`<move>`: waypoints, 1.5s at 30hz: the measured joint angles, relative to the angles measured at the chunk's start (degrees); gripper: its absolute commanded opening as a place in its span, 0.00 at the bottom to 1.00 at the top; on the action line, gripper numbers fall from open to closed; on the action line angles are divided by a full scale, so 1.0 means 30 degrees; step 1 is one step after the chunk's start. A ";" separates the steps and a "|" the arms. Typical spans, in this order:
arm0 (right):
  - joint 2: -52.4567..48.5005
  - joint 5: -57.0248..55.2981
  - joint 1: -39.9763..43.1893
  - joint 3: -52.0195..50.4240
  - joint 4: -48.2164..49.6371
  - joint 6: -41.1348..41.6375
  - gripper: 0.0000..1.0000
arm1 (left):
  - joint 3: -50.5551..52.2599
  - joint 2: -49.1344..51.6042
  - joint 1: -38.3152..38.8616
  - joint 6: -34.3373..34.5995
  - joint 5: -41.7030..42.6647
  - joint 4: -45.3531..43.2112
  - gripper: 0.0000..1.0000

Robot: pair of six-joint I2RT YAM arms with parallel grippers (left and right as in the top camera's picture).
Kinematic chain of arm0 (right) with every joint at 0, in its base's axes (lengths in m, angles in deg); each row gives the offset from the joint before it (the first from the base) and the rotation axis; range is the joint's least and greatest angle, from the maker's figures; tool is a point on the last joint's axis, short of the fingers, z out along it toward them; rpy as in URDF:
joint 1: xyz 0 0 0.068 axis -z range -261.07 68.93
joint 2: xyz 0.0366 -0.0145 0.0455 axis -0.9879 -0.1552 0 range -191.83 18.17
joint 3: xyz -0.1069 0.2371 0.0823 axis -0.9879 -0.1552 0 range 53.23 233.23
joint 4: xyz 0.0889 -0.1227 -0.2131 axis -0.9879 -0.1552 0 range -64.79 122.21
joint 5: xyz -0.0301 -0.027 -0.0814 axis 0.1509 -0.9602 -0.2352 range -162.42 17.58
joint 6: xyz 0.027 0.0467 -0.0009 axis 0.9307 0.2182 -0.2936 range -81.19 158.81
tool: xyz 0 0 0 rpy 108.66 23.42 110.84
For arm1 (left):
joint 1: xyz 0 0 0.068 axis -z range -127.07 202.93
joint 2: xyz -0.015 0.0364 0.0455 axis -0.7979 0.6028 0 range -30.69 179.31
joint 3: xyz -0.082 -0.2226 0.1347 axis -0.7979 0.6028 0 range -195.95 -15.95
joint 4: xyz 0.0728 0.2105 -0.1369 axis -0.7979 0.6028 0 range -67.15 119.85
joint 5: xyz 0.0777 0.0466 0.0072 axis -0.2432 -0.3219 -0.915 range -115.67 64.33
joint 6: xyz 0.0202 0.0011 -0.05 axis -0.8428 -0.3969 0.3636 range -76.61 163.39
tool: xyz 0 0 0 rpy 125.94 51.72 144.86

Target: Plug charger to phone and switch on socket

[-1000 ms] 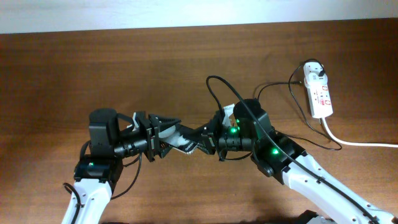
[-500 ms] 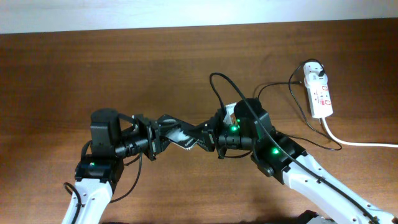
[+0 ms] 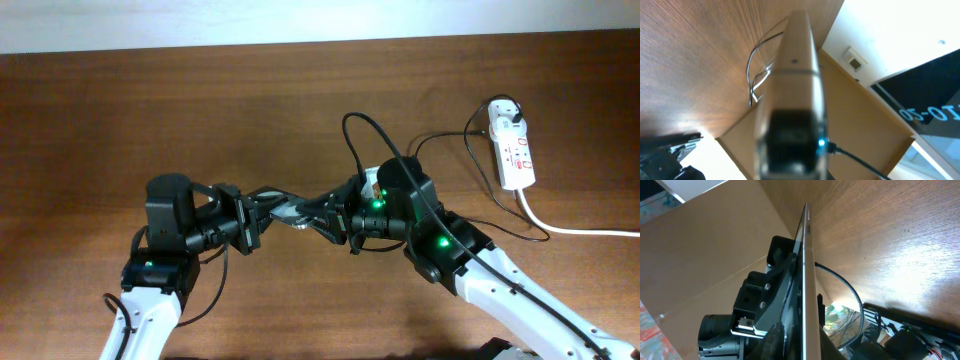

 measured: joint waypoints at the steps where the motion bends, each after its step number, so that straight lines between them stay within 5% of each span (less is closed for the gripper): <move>1: 0.0000 0.0000 0.0000 0.0000 -0.0007 -0.0109 0.28 | 0.0000 0.0000 0.0007 0.0007 -0.0226 -0.0007 0.00; 7: 0.0000 0.0000 0.0000 0.0000 -0.0153 -0.0401 0.40 | 0.0000 0.0036 -0.0036 -0.0750 -0.3563 -0.0015 0.00; 16: 0.0000 -0.3818 -0.0073 0.0073 -0.6470 -0.2419 0.54 | 0.0066 0.0109 -0.0102 -0.9071 -0.8109 0.5799 0.00; 21: 0.0000 -0.8021 -0.0087 0.0095 -1.2021 -0.3468 0.73 | 0.0073 0.0124 -0.0102 -1.3158 -0.8298 0.8684 0.00; 24: 0.0000 -1.1125 -0.0087 0.0124 -1.5584 -0.3643 0.99 | 0.0080 0.0124 -0.0102 -1.4950 -0.8269 0.9901 0.00; 29: 0.0000 -1.2888 -0.0087 0.0117 -1.8338 -0.3876 0.99 | 0.0080 0.0124 -0.0102 -1.7646 -0.7839 0.9945 0.00; 36: 0.0000 -1.4069 -0.0087 0.0117 -1.8586 -0.3869 0.99 | 0.0080 0.0124 -0.0102 -1.8178 -0.7774 0.9938 0.00; 45: 0.0000 -1.5016 0.1902 0.0532 -1.7027 -0.8794 0.96 | 0.0080 0.0124 -0.0102 -1.8178 -0.8342 0.9959 0.00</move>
